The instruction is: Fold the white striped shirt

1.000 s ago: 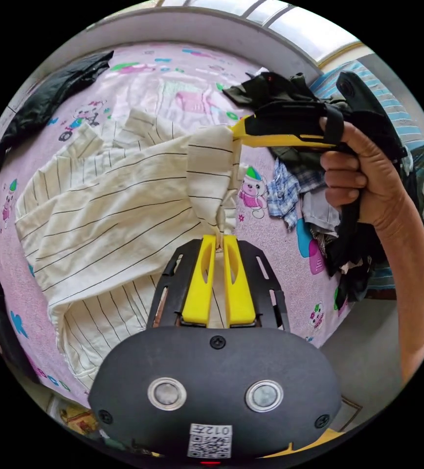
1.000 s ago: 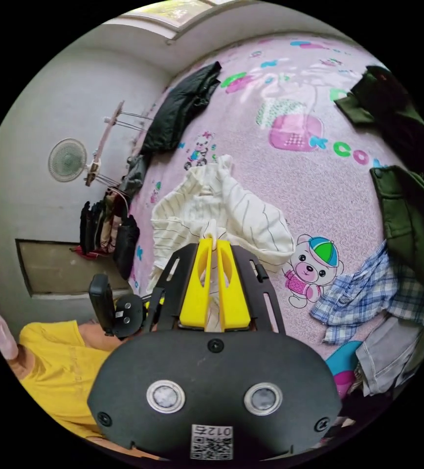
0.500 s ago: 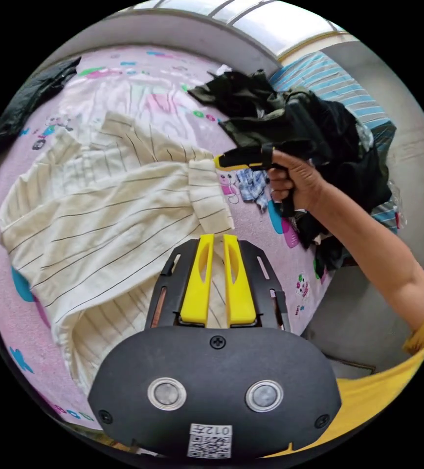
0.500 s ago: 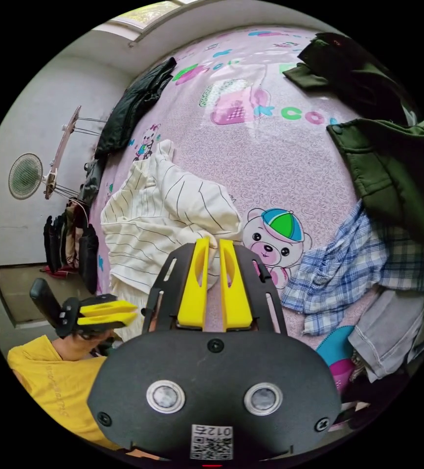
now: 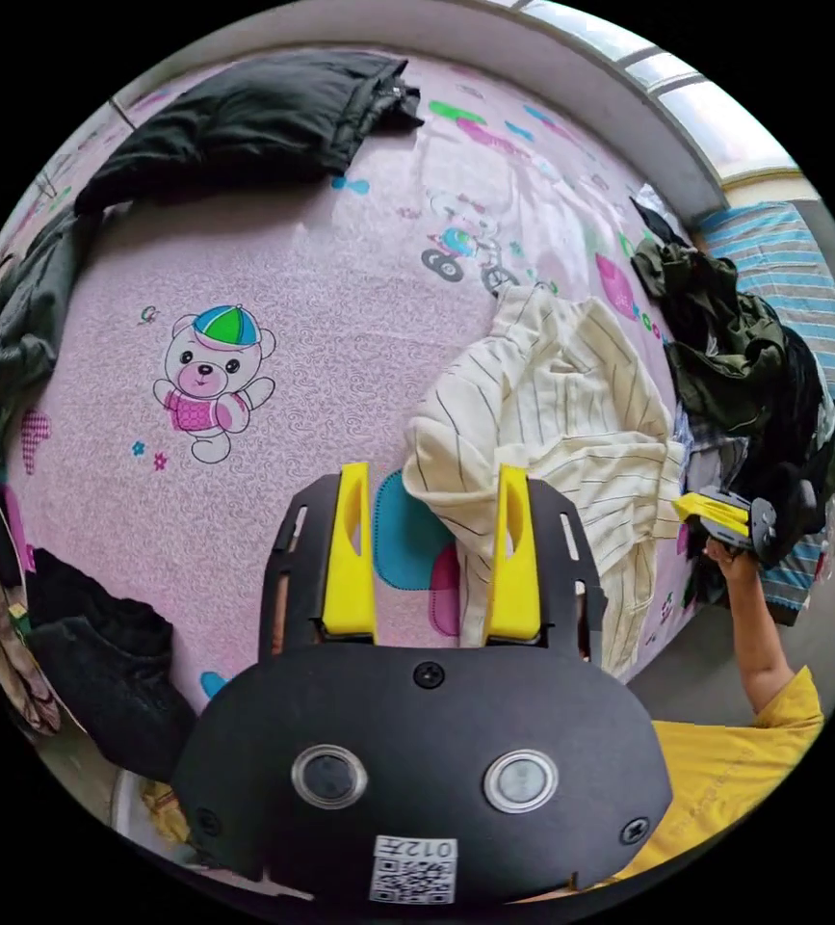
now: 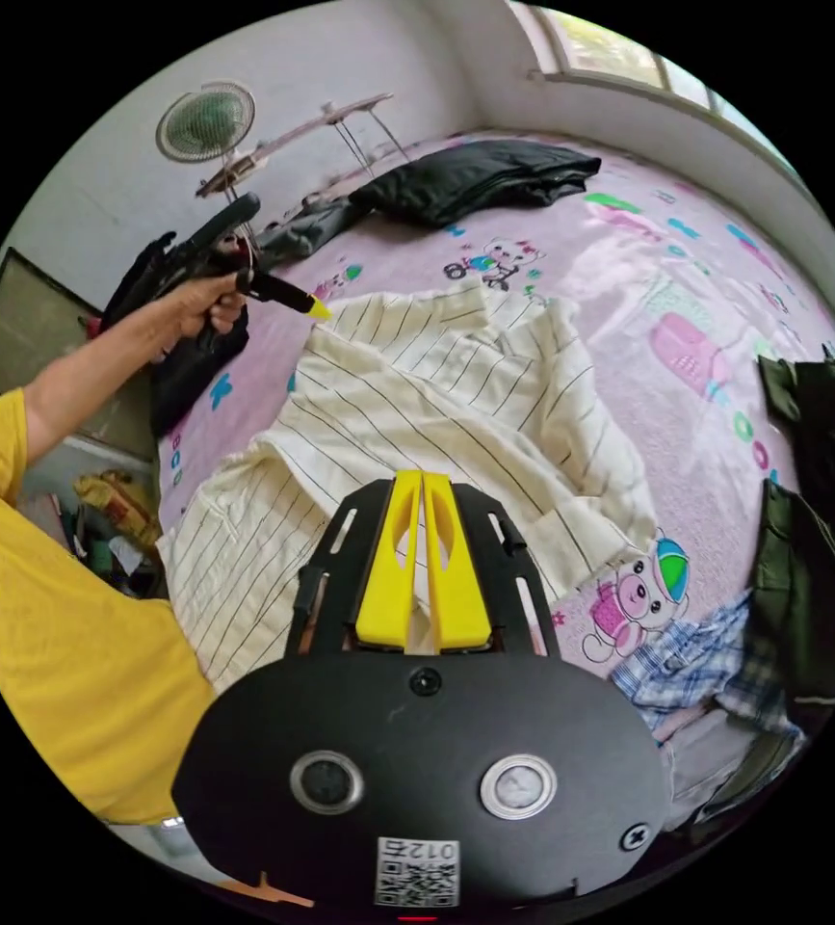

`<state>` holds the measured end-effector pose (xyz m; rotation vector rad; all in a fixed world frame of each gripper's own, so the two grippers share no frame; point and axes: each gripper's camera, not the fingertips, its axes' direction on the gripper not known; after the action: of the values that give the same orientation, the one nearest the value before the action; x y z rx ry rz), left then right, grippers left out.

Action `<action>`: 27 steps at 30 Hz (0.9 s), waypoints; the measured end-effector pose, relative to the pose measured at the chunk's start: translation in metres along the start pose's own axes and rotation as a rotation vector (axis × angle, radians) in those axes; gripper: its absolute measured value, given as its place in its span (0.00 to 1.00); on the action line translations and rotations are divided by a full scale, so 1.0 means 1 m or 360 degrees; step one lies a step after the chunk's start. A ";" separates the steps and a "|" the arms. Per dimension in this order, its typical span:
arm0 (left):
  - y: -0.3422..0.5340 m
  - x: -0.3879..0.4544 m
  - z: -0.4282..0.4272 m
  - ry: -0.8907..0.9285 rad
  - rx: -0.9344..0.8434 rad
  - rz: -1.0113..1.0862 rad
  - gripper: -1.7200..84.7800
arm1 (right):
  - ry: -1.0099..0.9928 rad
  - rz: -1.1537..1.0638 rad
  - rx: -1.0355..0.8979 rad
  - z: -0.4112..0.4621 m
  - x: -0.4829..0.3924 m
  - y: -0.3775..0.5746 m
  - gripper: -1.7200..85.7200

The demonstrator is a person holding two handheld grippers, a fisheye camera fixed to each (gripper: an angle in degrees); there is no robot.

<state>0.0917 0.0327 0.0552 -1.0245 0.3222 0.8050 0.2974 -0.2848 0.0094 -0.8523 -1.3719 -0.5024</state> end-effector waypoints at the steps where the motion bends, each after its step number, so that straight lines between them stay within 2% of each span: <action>1: -0.005 -0.001 0.001 0.0001 -0.0031 0.0008 0.17 | -0.0033 0.0007 -0.0036 0.011 0.002 -0.003 0.02; 5: -0.029 0.006 0.005 0.0016 -0.0220 0.0119 0.13 | -0.0090 0.0142 -0.0145 0.039 0.022 -0.011 0.02; 11: -0.054 0.019 -0.016 -0.0371 -0.0217 0.0173 0.09 | -0.0079 0.0395 -0.0103 0.052 0.052 -0.011 0.02; 17: -0.062 0.034 -0.010 -0.0474 -0.0348 0.0261 0.07 | -0.0070 0.0395 -0.0059 0.048 0.054 -0.005 0.02; 19: -0.059 0.029 -0.019 -0.0388 -0.0303 0.0210 0.06 | -0.0080 0.0402 0.0048 0.031 0.053 0.000 0.02; 21: -0.046 0.022 -0.041 -0.0299 -0.0116 0.0117 0.05 | -0.0098 0.0432 0.0194 0.011 0.052 0.010 0.02; 24: -0.014 0.026 -0.072 -0.0451 0.0193 0.0025 0.04 | -0.0079 0.0538 0.0310 -0.012 0.051 0.031 0.02; 27: 0.020 0.050 -0.081 -0.0372 0.0328 0.0212 0.03 | -0.0090 0.0538 0.0273 -0.012 0.042 0.044 0.03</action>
<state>0.1211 -0.0087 -0.0272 -0.7132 0.2686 0.9809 0.3448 -0.2602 0.0407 -0.9387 -1.2683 -0.0989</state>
